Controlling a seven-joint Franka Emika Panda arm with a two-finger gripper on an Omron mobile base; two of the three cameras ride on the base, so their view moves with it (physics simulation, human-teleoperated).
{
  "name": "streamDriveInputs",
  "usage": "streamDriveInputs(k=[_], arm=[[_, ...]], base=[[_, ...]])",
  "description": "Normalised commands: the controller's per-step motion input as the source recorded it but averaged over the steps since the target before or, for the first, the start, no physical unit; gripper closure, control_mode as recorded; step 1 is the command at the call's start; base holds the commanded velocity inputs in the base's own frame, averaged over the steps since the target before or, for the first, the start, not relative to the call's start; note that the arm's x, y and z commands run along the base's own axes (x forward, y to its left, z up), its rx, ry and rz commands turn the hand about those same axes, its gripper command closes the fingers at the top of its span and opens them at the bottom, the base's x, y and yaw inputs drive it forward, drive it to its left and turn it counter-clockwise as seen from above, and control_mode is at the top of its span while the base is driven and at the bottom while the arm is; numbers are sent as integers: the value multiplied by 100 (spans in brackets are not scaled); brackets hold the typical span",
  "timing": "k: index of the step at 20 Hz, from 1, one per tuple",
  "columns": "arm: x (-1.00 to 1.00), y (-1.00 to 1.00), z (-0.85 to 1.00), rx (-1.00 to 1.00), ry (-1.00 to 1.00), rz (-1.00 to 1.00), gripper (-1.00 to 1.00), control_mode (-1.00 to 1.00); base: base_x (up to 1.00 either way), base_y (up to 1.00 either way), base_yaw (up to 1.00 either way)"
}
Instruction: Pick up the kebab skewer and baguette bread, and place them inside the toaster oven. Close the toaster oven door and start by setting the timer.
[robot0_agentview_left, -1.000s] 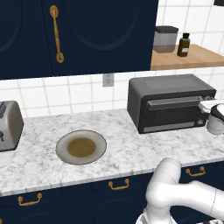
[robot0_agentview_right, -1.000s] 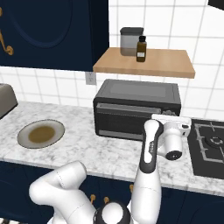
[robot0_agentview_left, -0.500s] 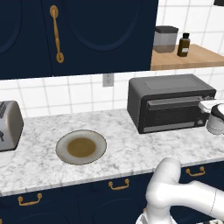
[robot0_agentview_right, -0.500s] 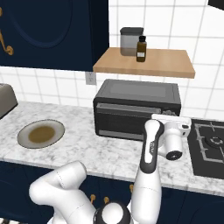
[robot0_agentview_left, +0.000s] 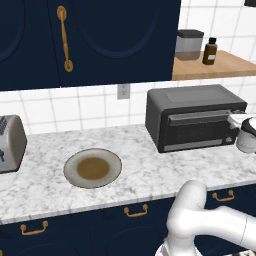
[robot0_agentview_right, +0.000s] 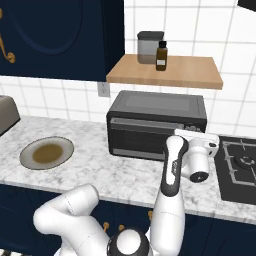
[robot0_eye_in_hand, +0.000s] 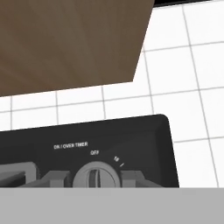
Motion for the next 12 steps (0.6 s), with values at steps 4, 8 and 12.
streamDriveInputs(k=[4, 8, 12], arm=[[19, 1, 0, 23, 0, 0, 100, -100], [3, 7, 0, 27, 0, 0, 100, -100], [5, 12, 0, 33, 0, -2, 100, -100]], base=[[0, 0, 0], [0, 0, 0], [0, 0, 0]])
